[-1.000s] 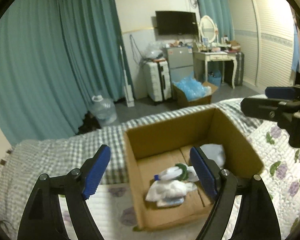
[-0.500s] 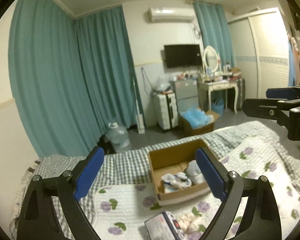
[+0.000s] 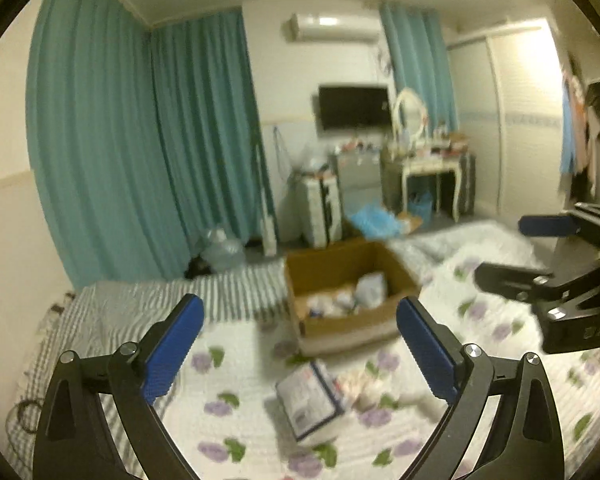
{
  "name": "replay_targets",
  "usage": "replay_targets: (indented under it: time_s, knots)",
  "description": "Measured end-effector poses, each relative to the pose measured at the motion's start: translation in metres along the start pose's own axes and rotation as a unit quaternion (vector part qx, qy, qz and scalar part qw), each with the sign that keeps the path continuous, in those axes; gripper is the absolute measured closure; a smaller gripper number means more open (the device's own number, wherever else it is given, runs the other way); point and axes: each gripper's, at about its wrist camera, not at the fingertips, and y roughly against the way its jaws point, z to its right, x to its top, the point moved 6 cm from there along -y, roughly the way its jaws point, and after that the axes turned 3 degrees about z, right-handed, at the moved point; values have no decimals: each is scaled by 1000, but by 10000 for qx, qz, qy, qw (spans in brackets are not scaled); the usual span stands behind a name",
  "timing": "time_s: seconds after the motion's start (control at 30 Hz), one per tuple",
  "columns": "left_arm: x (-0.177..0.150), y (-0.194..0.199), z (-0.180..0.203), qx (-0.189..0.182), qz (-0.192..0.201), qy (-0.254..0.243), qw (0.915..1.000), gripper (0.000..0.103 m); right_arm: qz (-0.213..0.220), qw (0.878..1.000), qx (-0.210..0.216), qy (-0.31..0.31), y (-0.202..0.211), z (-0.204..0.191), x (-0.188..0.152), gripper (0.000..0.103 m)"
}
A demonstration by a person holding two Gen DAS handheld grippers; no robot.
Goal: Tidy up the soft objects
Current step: 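Grasp the white tissue-paper pack with the left gripper while the right gripper grasps a white sock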
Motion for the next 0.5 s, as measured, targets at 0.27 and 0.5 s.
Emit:
replay_targets:
  time_s: [0.27, 0.5]
  knots:
    - [-92, -65, -4, 245, -979, 565, 9933, 4, -704, 9960, 220, -499, -75, 18, -74, 12]
    - [-148, -88, 7, 154, -1502, 599, 9867, 4, -1586, 9847, 230, -684, -144, 16, -153, 16]
